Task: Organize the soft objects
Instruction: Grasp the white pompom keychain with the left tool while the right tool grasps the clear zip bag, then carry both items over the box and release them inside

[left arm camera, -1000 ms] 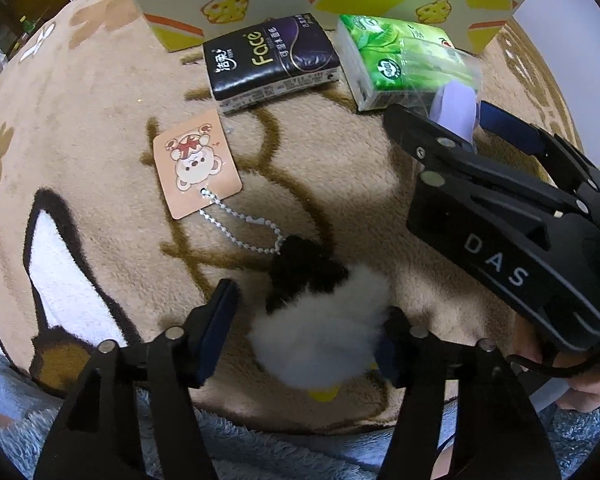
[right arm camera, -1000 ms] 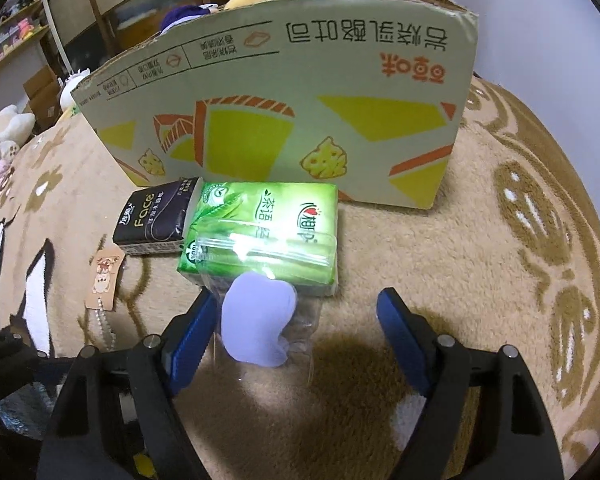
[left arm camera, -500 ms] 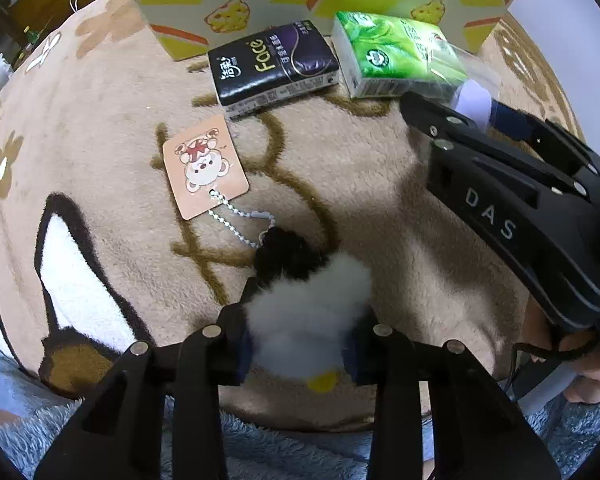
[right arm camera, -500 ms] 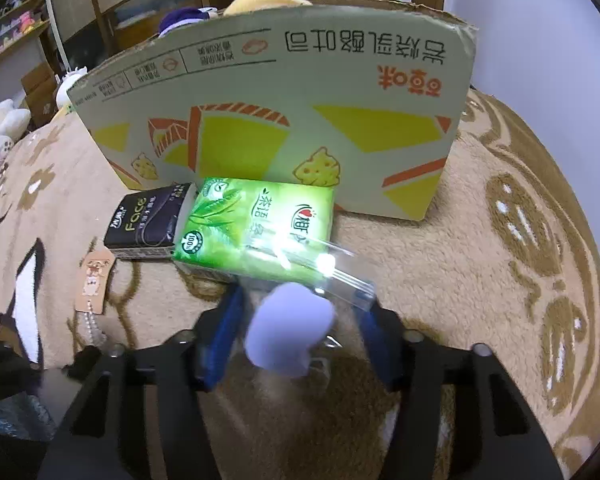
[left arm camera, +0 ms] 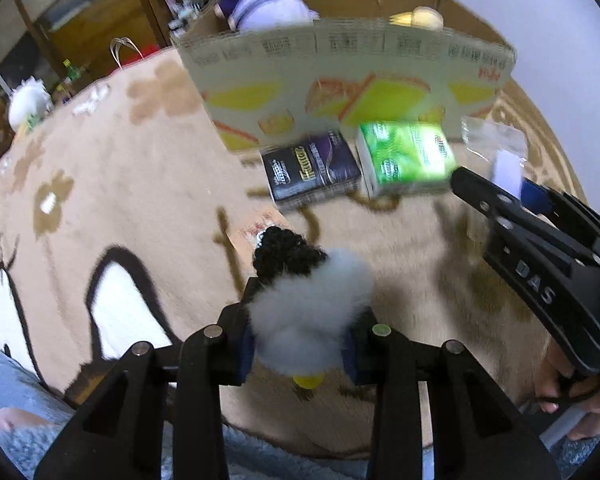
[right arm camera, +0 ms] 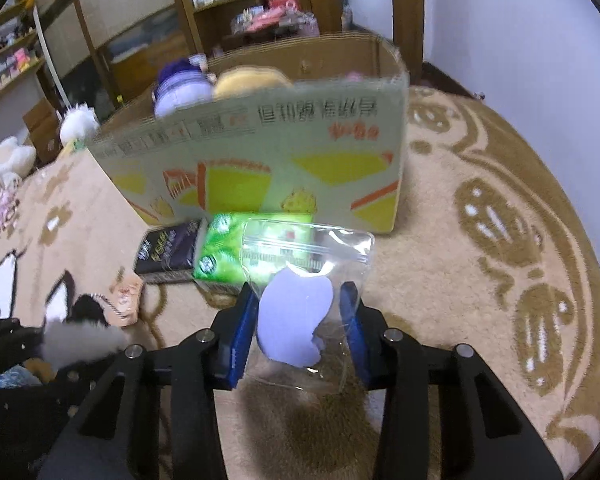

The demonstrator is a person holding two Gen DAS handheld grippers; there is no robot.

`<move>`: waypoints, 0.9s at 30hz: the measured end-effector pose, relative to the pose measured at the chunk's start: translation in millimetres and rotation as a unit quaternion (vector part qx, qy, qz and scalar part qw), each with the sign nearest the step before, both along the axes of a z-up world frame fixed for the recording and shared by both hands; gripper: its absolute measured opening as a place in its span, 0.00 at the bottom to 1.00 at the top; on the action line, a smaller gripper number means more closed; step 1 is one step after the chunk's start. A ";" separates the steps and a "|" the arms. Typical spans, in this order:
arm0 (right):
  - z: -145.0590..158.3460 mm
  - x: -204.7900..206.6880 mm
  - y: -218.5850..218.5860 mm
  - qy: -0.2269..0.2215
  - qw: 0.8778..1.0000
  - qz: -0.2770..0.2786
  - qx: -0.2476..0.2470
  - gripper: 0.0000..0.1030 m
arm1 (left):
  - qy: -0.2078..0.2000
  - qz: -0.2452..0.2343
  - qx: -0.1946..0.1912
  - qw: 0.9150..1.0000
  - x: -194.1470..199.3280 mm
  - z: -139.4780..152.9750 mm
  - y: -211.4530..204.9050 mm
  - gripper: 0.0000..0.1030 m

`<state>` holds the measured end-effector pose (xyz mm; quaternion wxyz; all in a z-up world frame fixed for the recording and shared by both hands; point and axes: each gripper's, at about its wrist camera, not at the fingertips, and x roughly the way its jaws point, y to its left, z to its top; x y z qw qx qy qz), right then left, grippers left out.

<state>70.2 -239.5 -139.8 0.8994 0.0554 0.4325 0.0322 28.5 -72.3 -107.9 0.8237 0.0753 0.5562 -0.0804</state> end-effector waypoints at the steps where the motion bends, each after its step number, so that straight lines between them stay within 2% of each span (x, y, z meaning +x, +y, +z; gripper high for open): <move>1: 4.6 -2.4 -1.0 -0.009 1.000 -0.003 -0.004 0.42 | -0.014 0.003 0.001 1.000 0.0 5.4 0.8 0.32; 9: 35.0 -16.3 0.9 -0.070 0.997 -0.014 -0.038 0.42 | -0.087 0.017 -0.007 0.996 1.7 44.0 6.2 0.32; 16: 59.1 -20.5 3.0 -0.115 0.991 -0.035 -0.060 0.42 | -0.162 0.025 -0.012 0.986 10.4 74.6 22.1 0.32; 21: 81.4 -21.0 3.3 -0.146 0.986 -0.043 -0.062 0.41 | -0.198 0.035 -0.034 0.979 20.5 96.9 30.6 0.32; 27: 97.2 -13.4 -7.1 -0.164 0.984 -0.055 -0.032 0.36 | -0.225 0.038 -0.029 0.973 42.6 115.4 34.5 0.32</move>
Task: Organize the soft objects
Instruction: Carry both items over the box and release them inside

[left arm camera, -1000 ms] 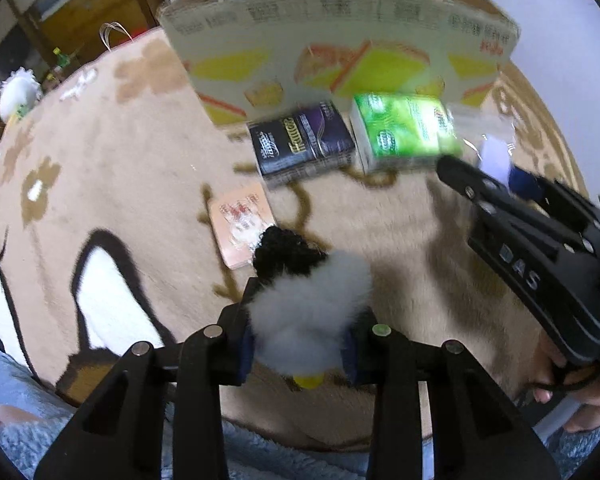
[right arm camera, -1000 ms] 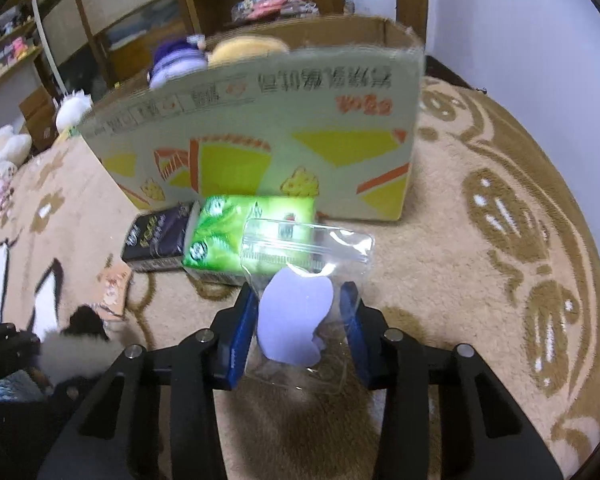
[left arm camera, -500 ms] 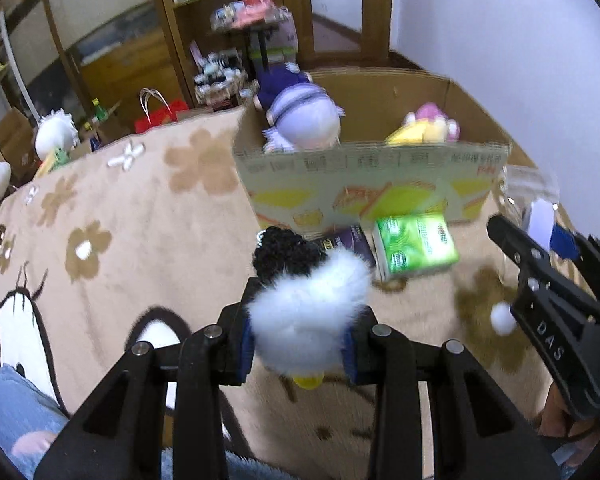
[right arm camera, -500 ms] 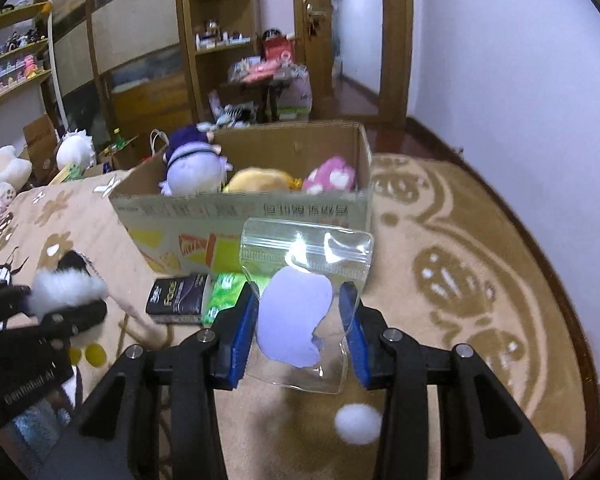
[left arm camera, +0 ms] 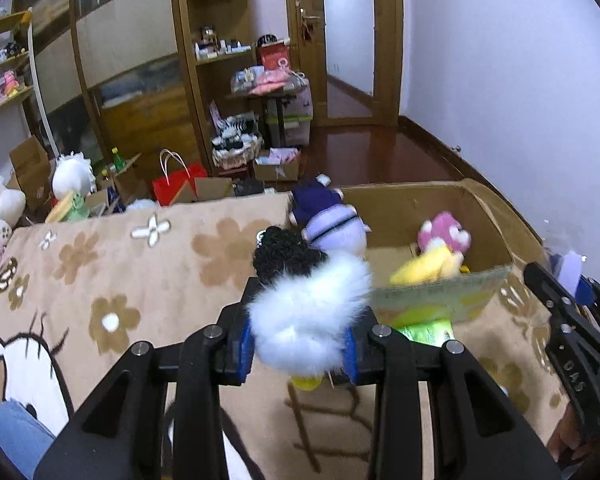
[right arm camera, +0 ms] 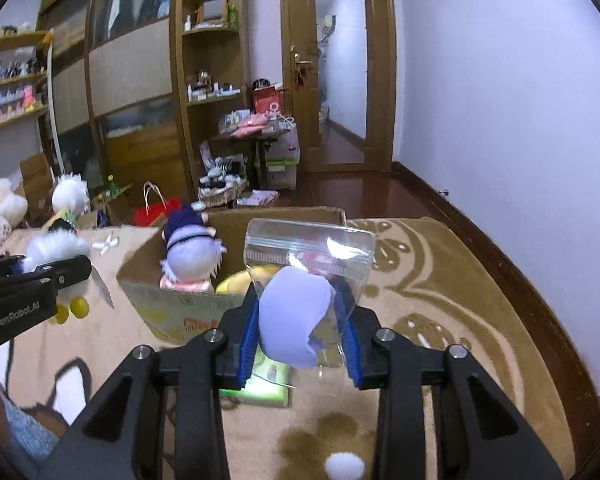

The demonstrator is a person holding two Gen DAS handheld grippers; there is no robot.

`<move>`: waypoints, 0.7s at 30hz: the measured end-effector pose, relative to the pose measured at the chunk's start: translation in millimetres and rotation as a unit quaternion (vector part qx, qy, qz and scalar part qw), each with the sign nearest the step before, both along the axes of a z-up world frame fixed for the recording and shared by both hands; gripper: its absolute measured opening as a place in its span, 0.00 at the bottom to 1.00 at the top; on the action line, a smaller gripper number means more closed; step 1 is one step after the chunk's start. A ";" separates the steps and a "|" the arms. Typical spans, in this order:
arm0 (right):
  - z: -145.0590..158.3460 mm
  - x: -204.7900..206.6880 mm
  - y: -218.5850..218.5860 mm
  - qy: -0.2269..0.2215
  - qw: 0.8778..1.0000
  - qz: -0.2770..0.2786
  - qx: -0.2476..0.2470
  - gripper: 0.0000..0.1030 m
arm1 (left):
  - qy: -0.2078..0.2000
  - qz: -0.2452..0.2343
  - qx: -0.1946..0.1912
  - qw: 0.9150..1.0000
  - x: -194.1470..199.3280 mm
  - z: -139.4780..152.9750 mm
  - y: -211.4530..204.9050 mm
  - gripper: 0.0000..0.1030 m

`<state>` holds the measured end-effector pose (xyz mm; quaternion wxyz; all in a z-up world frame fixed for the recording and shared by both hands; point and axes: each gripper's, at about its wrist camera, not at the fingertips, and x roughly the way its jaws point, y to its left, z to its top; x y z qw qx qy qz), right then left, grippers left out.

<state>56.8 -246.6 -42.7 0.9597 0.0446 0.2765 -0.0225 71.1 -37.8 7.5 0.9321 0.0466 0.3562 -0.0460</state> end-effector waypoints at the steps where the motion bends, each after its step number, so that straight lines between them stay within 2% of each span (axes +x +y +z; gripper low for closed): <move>1: 1.8 2.8 -2.4 0.001 1.000 -0.002 0.007 0.36 | -0.004 0.000 0.002 1.000 3.4 2.5 -0.1 0.32; 14: 27.1 41.8 -21.5 -0.014 1.000 -0.014 0.011 0.36 | -0.057 -0.013 -0.001 0.998 56.6 47.0 -15.9 0.32; 21: 42.0 66.0 -23.9 -0.037 0.999 0.000 -0.008 0.36 | -0.061 -0.028 0.001 0.998 76.2 46.8 -26.3 0.32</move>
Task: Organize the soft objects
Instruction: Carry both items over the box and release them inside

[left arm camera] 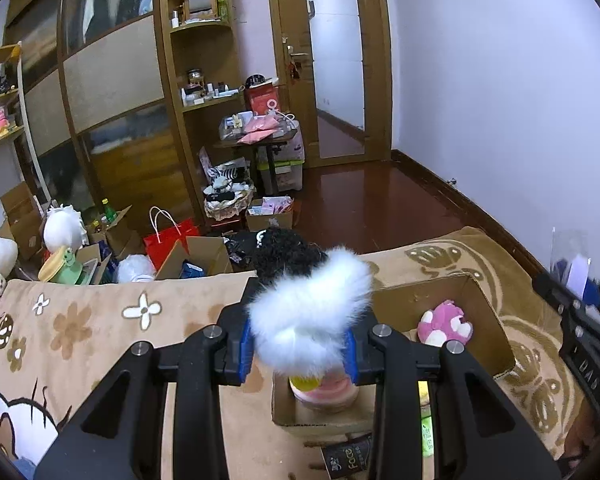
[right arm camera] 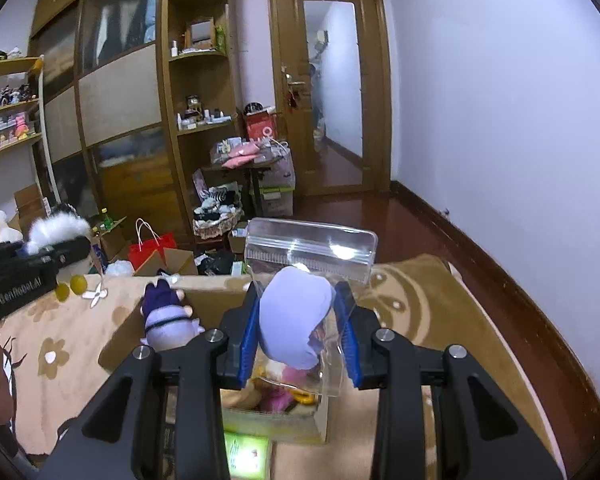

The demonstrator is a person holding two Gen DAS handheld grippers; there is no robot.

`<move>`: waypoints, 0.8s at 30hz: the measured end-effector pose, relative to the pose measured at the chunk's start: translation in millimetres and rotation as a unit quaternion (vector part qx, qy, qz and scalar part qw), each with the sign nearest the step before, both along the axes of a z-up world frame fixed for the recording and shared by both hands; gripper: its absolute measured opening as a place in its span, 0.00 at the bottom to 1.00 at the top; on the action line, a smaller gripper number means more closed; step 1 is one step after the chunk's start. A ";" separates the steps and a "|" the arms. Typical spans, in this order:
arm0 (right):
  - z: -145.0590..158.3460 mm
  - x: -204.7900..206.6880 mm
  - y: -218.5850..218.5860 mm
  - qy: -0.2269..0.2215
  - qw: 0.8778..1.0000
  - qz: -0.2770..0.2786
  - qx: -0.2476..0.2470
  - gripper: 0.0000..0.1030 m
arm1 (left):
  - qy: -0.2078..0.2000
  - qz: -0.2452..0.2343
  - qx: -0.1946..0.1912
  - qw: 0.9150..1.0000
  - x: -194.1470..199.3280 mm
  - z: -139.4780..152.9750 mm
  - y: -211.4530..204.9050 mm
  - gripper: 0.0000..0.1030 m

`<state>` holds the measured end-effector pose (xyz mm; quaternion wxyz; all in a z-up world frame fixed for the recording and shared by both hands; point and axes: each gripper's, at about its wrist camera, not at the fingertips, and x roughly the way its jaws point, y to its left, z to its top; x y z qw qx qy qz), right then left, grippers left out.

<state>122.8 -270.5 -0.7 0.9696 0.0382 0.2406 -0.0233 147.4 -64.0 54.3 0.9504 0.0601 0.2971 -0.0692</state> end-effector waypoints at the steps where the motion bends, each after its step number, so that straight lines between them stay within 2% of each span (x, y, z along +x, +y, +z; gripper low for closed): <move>1: 1.2 3.0 0.1 -0.002 1.000 0.002 -0.001 0.36 | 0.003 -0.001 -0.005 1.000 3.3 -2.9 0.3 0.32; 7: -5.3 13.1 10.7 0.000 1.000 0.024 -0.013 0.36 | 0.014 -0.003 -0.019 1.000 13.7 -27.2 5.2 0.32; 15: -44.2 30.8 26.9 0.048 0.998 0.045 -0.011 0.36 | 0.055 -0.019 -0.016 0.998 28.8 -66.8 5.2 0.32; 22: -62.0 41.5 33.0 0.074 0.995 0.058 -0.016 0.40 | 0.084 -0.028 -0.016 0.996 34.8 -87.6 1.1 0.34; 23: -63.0 42.4 31.5 0.077 0.995 0.058 -0.013 0.41 | 0.087 -0.029 -0.016 0.996 35.5 -89.3 0.7 0.37; 24: -63.6 43.3 31.0 0.080 0.995 0.060 -0.010 0.41 | 0.091 -0.029 -0.014 0.995 36.4 -91.0 0.2 0.45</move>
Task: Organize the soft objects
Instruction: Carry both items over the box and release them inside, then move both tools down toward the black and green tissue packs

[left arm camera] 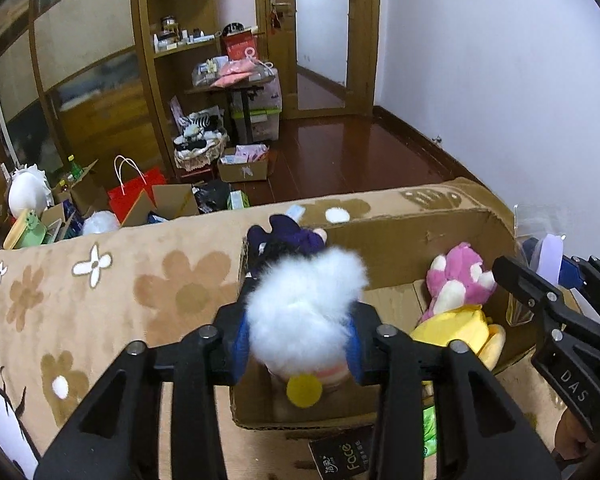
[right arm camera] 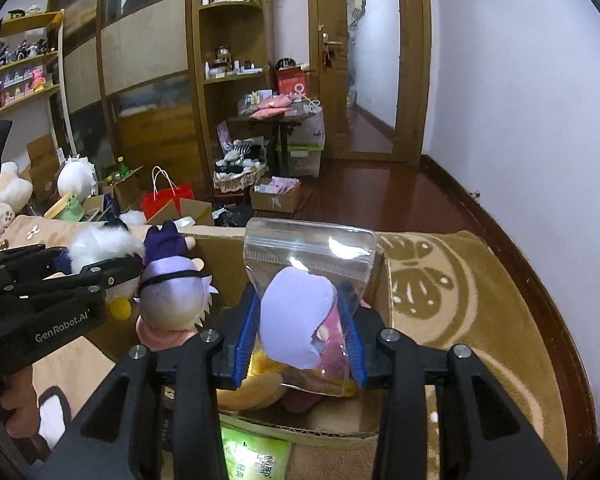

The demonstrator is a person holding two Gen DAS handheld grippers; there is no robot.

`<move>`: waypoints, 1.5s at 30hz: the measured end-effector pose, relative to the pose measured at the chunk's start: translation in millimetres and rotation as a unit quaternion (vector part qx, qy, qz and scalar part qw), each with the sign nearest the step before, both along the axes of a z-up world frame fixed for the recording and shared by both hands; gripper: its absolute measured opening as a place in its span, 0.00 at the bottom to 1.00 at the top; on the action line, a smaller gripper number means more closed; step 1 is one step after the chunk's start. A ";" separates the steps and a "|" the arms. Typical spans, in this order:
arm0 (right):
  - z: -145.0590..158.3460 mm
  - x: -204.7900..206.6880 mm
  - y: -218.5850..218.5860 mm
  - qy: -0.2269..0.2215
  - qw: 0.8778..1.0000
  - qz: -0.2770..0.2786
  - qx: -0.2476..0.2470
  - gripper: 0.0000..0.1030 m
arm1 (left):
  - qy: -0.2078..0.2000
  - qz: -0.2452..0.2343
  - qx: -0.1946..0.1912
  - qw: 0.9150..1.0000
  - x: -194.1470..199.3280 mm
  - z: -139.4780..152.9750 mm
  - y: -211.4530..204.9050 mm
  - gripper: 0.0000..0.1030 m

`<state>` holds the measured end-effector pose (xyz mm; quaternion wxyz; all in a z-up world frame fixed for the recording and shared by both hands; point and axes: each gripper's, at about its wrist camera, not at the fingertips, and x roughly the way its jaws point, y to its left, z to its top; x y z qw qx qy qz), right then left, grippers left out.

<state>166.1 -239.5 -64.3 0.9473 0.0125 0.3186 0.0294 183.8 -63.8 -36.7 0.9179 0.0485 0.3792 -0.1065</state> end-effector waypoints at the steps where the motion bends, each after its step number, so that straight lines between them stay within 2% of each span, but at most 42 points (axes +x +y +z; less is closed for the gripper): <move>1: -1.0 1.1 -0.9 0.004 1.000 0.002 0.004 0.41 | 0.002 0.000 0.001 1.000 0.2 -1.9 0.1 0.54; 5: -1.6 1.3 -0.6 0.008 1.000 -0.001 -0.002 0.43 | 0.004 -0.002 0.012 1.000 2.5 -5.0 -0.6 0.55; 7: -0.3 -0.9 1.4 0.006 1.000 -0.005 -0.014 0.56 | 0.008 -0.003 0.018 1.000 2.4 -6.3 0.3 0.64; 11: 6.1 -6.7 3.8 0.003 1.000 0.005 -0.016 0.61 | 0.004 -0.001 0.025 1.000 -4.1 -5.3 4.8 0.76; 15: 15.7 -17.9 6.3 -0.008 1.000 0.009 -0.017 0.75 | 0.010 0.010 0.028 1.000 -10.8 -2.4 13.0 0.86; 17: 20.6 -23.7 9.2 -0.010 1.000 0.003 -0.027 0.76 | 0.016 0.012 0.025 0.999 -14.9 -0.2 17.2 0.87; 19: 23.8 -30.4 11.0 -0.011 0.999 -0.004 -0.032 0.86 | 0.014 0.014 0.026 0.999 -21.4 3.7 20.7 0.87; 26: 30.0 -58.6 17.1 -0.010 1.000 -0.008 -0.017 0.90 | 0.014 0.015 0.042 0.999 -48.7 14.9 25.7 0.89; 29: 28.9 -70.9 19.4 -0.010 1.000 -0.008 -0.019 0.97 | 0.030 0.011 0.039 0.999 -58.4 13.5 27.6 0.89; 39: 22.6 -101.9 21.2 0.008 1.000 -0.003 -0.015 1.00 | 0.069 0.019 0.022 0.997 -84.3 5.7 39.4 0.90; 45: 10.7 -102.2 19.7 0.022 1.000 -0.003 -0.008 1.00 | 0.100 0.019 -0.011 0.995 -80.1 -4.1 44.9 0.89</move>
